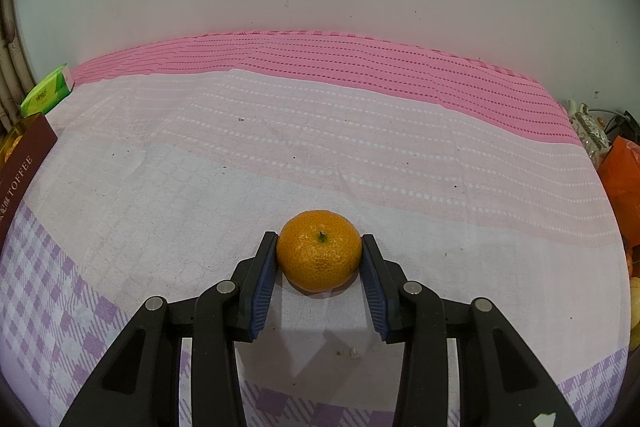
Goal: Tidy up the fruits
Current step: 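Carry the mangosteen into the tin and open the left gripper, then carry the orange into the tin and open the right gripper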
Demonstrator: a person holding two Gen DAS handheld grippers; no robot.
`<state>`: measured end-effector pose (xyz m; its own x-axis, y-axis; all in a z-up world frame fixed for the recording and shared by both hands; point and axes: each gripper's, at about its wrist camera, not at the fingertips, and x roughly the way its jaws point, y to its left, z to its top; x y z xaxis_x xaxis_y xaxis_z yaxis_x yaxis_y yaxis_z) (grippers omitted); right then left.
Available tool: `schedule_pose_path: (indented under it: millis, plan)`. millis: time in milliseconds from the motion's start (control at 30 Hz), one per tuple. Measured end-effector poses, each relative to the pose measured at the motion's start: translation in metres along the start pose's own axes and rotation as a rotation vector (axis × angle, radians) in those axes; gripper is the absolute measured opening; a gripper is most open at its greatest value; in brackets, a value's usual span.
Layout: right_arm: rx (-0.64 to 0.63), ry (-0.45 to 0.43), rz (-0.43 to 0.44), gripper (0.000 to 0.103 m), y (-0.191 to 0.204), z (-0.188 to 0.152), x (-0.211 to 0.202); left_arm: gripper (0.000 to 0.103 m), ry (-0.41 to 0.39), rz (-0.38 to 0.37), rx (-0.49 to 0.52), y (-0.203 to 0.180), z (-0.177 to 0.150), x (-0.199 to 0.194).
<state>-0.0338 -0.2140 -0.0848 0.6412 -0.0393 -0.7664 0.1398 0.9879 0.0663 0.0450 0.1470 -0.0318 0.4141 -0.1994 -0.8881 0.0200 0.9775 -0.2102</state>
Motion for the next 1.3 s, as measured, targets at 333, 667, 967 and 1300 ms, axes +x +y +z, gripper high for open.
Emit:
schedule_pose_path:
  millis: [333,667,967,1300]
  plan:
    - [0.048,0.017,0.075,0.036,0.014,-0.012,-0.014,0.065,-0.063,0.006,0.02,-0.001,-0.037,-0.06]
    - [0.081,-0.002,0.219,0.036,0.054,-0.021,-0.05,0.066,-0.121,0.098,0.008,0.015,-0.065,-0.087]
    - [-0.144,-0.077,0.403,0.036,0.174,0.012,-0.105,0.073,-0.262,0.291,-0.119,0.063,-0.065,-0.111]
    - [-0.326,-0.047,0.597,0.037,0.313,0.058,-0.103,0.074,-0.254,0.334,-0.112,0.069,-0.066,-0.102]
